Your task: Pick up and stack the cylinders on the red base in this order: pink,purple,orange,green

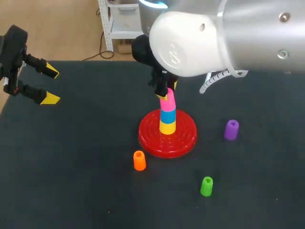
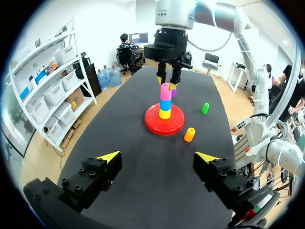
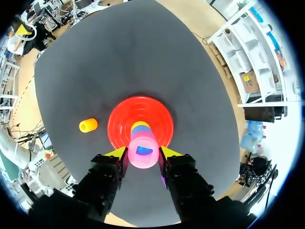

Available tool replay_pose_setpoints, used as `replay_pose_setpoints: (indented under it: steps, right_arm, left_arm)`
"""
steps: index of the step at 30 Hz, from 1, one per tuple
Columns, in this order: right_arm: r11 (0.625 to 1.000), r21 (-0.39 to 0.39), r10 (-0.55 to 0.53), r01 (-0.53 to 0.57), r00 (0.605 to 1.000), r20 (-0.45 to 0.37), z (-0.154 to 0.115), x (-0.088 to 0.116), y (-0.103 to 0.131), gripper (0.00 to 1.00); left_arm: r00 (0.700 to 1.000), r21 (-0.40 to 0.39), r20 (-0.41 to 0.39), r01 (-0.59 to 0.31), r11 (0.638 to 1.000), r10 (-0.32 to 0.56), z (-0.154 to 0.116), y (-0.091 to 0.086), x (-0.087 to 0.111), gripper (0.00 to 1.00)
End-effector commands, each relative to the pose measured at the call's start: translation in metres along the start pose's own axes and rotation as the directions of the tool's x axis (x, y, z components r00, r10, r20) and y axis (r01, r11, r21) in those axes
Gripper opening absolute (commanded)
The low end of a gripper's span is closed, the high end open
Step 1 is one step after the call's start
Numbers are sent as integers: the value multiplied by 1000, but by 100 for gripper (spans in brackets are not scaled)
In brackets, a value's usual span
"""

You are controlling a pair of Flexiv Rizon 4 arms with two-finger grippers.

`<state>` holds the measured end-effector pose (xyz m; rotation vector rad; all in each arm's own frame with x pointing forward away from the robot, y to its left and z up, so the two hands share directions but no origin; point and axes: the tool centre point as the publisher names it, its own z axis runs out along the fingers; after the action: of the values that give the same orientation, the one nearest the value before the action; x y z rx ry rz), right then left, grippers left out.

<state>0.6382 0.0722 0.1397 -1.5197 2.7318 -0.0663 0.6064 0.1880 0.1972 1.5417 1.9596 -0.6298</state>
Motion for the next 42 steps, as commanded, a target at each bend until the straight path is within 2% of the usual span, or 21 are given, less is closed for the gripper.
replay_pose_setpoints:
  steps: [1, 12, 17, 18, 20, 21, 27, 31, 36, 42]
  right_arm:
    - [1000, 0, 8, -8, 1000, 18, 5, 5, -2, 0]
    - [999, -26, 28, -27, 999, 16, 21, 21, 1, 0]
    - [1000, -24, 20, -20, 1000, 16, 21, 19, 4, 0]
    - [1000, -19, 19, -18, 1000, 23, 20, 18, 4, 5]
    - [1000, 3, 7, -7, 999, 48, 11, 14, 5, 84]
    - [1000, 8, 3, -4, 998, 57, 8, 13, 6, 100]
    - [998, 55, -6, -2, 989, 146, -24, 3, 2, 100]
    - [996, 90, -12, -5, 983, 184, -45, 6, 0, 100]
    - [991, 129, 20, -44, 983, 180, -52, 26, -10, 100]
    - [984, 125, 116, -130, 986, 116, -33, 66, -26, 100]
  left_arm:
    - [1000, -1, 5, -3, 1000, 3, 0, 0, 2, 100]
    - [1000, -1, 5, -3, 1000, 3, 0, 0, 2, 100]
    - [1000, -1, 5, -3, 1000, 3, 0, 0, 2, 100]
    - [1000, -1, 5, -3, 1000, 3, 0, 0, 2, 100]
    - [1000, -1, 5, -3, 1000, 3, 0, 0, 2, 100]
    - [1000, -1, 5, -3, 1000, 3, 0, 0, 2, 100]
    - [1000, -1, 5, -3, 1000, 3, 0, 0, 2, 100]
    - [1000, -1, 5, -3, 1000, 3, 0, 0, 2, 100]
    - [1000, -1, 5, -3, 1000, 3, 0, 0, 2, 100]
    - [1000, -1, 5, -3, 1000, 3, 0, 0, 2, 100]
